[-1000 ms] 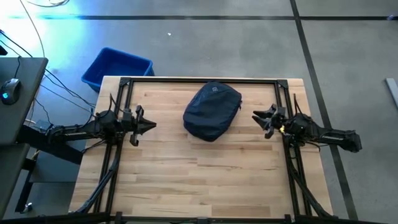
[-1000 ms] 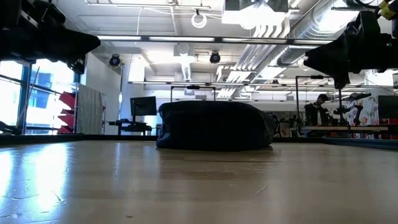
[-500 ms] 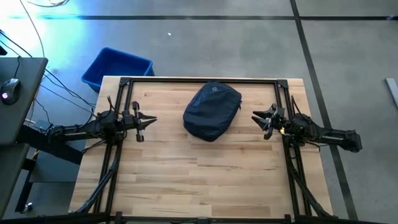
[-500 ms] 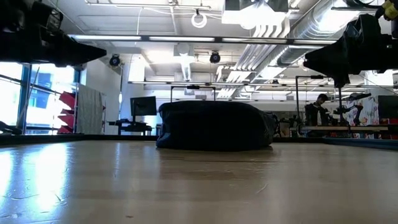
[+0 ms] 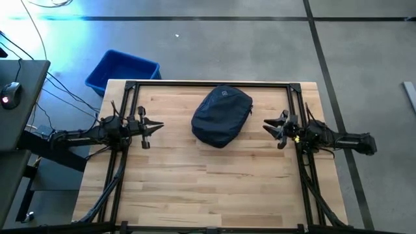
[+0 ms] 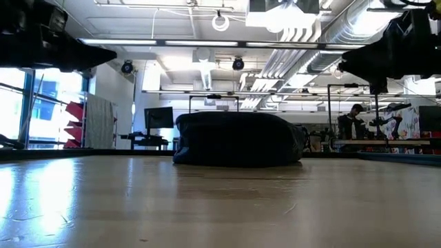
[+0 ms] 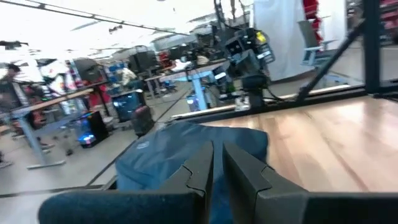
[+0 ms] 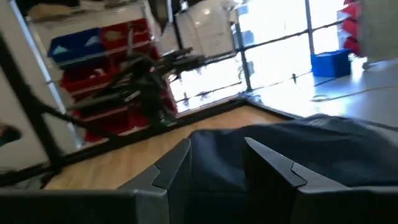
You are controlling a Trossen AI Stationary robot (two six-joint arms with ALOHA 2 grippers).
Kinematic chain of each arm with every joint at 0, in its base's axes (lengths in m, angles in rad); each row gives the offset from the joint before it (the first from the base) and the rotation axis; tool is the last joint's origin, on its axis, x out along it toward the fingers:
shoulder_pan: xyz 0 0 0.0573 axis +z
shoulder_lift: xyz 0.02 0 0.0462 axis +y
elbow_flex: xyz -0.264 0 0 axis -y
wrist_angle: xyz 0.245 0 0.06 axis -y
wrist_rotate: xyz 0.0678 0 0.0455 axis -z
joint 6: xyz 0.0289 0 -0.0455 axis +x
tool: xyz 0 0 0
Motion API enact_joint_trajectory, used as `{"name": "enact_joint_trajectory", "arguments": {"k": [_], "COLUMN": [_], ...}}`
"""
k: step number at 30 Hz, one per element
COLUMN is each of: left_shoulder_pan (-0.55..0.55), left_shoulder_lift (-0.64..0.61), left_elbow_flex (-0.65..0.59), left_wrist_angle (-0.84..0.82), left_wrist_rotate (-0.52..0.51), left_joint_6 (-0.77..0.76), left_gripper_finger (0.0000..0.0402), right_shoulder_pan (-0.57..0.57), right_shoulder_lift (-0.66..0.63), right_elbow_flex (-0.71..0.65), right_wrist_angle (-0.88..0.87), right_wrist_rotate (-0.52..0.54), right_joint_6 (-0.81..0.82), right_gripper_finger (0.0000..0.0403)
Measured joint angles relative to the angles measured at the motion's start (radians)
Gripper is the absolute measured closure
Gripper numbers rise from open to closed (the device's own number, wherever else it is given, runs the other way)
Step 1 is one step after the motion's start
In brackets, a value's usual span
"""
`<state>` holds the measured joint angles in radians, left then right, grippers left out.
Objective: Unpack backpack
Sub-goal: Return to Home Position
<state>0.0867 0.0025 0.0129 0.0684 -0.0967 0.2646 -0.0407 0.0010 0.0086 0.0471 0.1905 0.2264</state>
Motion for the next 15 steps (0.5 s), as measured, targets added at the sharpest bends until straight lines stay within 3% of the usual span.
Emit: {"name": "enact_joint_trajectory", "arguments": {"k": [6, 15], "left_shoulder_pan": [-0.063, -0.041], "left_shoulder_lift": [0.000, 0.000], "left_elbow_flex": [0.000, 0.000], "left_wrist_angle": [-0.005, -0.004], "left_wrist_rotate": [0.008, 0.006], "left_joint_6": [0.000, 0.000], "left_gripper_finger": [0.0385, 0.0385], "right_shoulder_pan": [0.055, 0.054], "right_shoulder_lift": [0.000, 0.000], "right_elbow_flex": [0.000, 0.000], "right_wrist_angle": [0.000, 0.000], "right_wrist_rotate": [-0.002, -0.003], "right_joint_6": [0.000, 0.000], "right_gripper_finger": [0.0275, 0.0275]}}
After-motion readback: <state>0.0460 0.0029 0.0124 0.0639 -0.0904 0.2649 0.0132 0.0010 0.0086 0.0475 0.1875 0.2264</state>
